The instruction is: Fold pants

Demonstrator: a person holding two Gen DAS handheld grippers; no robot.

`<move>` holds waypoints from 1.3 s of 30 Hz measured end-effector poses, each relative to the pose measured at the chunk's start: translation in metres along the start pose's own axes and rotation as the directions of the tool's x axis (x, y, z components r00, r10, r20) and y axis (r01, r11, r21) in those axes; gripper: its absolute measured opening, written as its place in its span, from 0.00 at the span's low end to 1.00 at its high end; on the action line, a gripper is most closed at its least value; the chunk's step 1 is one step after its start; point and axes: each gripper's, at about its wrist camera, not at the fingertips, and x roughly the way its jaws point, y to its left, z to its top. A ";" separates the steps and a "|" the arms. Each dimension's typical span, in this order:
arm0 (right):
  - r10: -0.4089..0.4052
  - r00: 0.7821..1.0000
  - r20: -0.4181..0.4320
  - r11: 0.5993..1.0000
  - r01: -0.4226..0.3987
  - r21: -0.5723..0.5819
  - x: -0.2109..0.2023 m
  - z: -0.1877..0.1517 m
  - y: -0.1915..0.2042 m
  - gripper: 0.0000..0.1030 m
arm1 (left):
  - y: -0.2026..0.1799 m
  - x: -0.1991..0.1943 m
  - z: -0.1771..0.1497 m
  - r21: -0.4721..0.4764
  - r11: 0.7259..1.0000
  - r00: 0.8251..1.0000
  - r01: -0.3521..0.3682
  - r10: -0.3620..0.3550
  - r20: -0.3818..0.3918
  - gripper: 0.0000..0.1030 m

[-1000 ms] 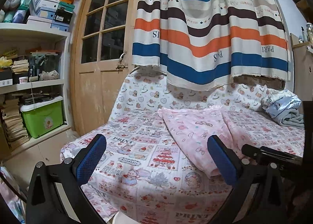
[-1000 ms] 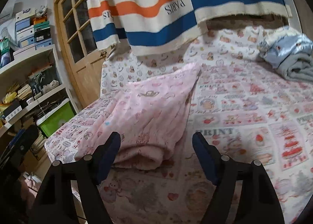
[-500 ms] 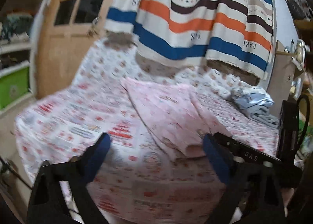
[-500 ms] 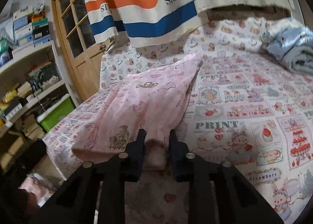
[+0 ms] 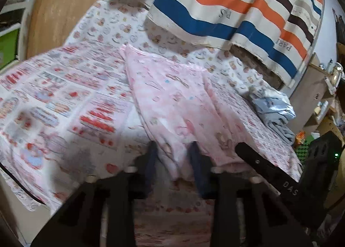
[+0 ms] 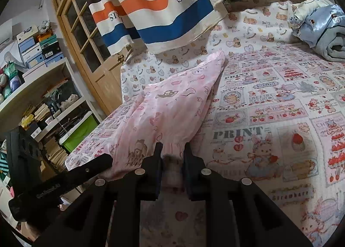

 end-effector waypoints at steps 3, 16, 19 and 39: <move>-0.003 1.000 0.001 1.000 0.003 -0.012 -0.002 -0.002 0.003 0.17 | -0.008 -0.005 -0.003 0.052 0.997 0.998 -0.053 0.052 0.035 0.07; -0.007 1.000 0.008 0.993 0.008 -0.118 -0.048 -0.030 0.028 0.15 | -0.024 -0.054 -0.029 0.173 0.978 0.988 -0.113 0.093 0.120 0.01; -0.075 0.996 0.056 0.977 0.085 -0.195 -0.052 -0.036 0.035 0.16 | -0.026 -0.051 -0.035 0.209 0.966 0.982 -0.155 0.129 0.137 0.02; -0.284 0.959 -0.016 0.769 0.217 -0.601 -0.058 -0.017 0.007 0.45 | -0.081 -0.015 0.007 0.369 0.928 0.999 0.050 -0.041 -0.033 0.03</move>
